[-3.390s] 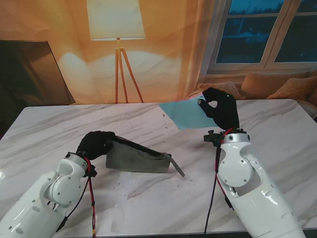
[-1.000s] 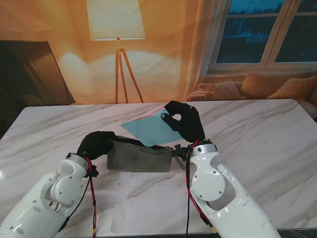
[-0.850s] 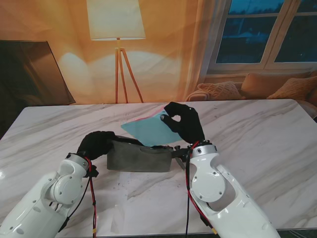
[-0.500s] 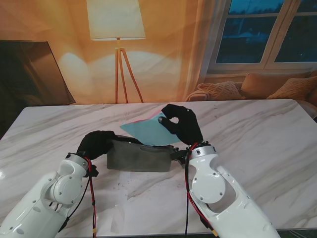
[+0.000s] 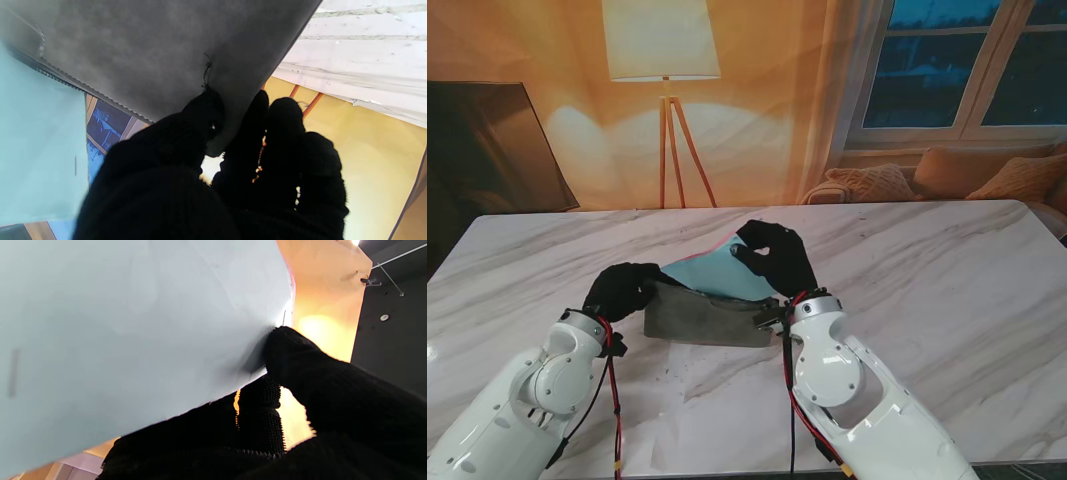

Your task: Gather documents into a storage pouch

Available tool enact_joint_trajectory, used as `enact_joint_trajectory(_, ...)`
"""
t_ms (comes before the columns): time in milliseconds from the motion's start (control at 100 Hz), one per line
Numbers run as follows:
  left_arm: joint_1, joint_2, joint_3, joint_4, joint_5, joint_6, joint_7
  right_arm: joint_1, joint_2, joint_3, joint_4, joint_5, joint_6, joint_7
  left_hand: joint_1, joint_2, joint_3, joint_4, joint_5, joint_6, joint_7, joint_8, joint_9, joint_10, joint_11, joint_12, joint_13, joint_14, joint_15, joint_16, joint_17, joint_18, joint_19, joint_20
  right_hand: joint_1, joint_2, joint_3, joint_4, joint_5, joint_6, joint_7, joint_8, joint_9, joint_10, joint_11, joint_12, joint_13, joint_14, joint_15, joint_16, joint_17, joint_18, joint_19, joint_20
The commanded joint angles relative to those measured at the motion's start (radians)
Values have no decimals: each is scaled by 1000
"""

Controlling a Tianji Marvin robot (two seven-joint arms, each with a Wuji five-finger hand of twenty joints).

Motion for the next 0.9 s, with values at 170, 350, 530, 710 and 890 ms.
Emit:
enact_joint_trajectory(170, 10, -15, 9, -4, -41, 21, -3, -10, -34, -18, -7, 90, 29, -28, 10, 45, -28, -4, 5, -11, 38, 35, 35, -47, 5, -6, 4, 62, 11, -7, -22, -71, -20, -41, 49, 43, -22, 0, 14, -107, 37, 21, -17, -31, -16, 1, -5, -67, -22, -4, -8, 4, 23, 16)
enact_joint_trajectory(350, 14, -18, 9, -7, -53, 28, 1, -22, -43, -28, -1, 147, 37, -29, 12, 46, -30, -4, 3, -6, 36, 37, 33, -46, 5, -4, 1, 62, 11, -7, -25, -70, -19, -42, 59, 44, -36, 6, 6, -127, 38, 8, -24, -42, -23, 2, -14, -81, -33, -8, -21, 6, 9, 17)
enact_joint_trajectory(530, 22, -18, -2, -17, -48, 31, 3, -26, -35, -24, 20, 133, 37, -6, 17, 44, -32, -4, 0, 4, 35, 40, 33, -43, 5, -3, 2, 65, 12, -7, -25, -69, -18, -42, 74, 35, -33, 11, 2, -140, 41, -12, -26, -51, -32, 4, -18, -83, -38, -9, -26, 11, 1, 21)
enact_joint_trajectory(710, 30, -17, -13, -26, -45, 37, 4, -26, -24, -4, 33, 97, 30, 6, 21, 39, -32, -5, -2, 20, 35, 43, 36, -40, 9, -1, 4, 70, 16, -6, -25, -67, -16, -42, 98, 25, -23, 14, -14, -142, 52, -19, -32, -56, -41, 10, -23, -85, -41, -9, -29, 11, -5, 26)
enact_joint_trajectory(890, 33, -18, -18, -32, -48, 42, 5, -24, -14, 22, 42, 54, 24, 9, 24, 39, -31, -6, -1, 28, 37, 46, 40, -33, 15, 1, 8, 74, 21, -5, -22, -64, -13, -40, 112, 8, -16, 17, -44, -134, 63, -24, -46, -52, -45, 26, -32, -73, -36, -5, -39, 33, 6, 44)
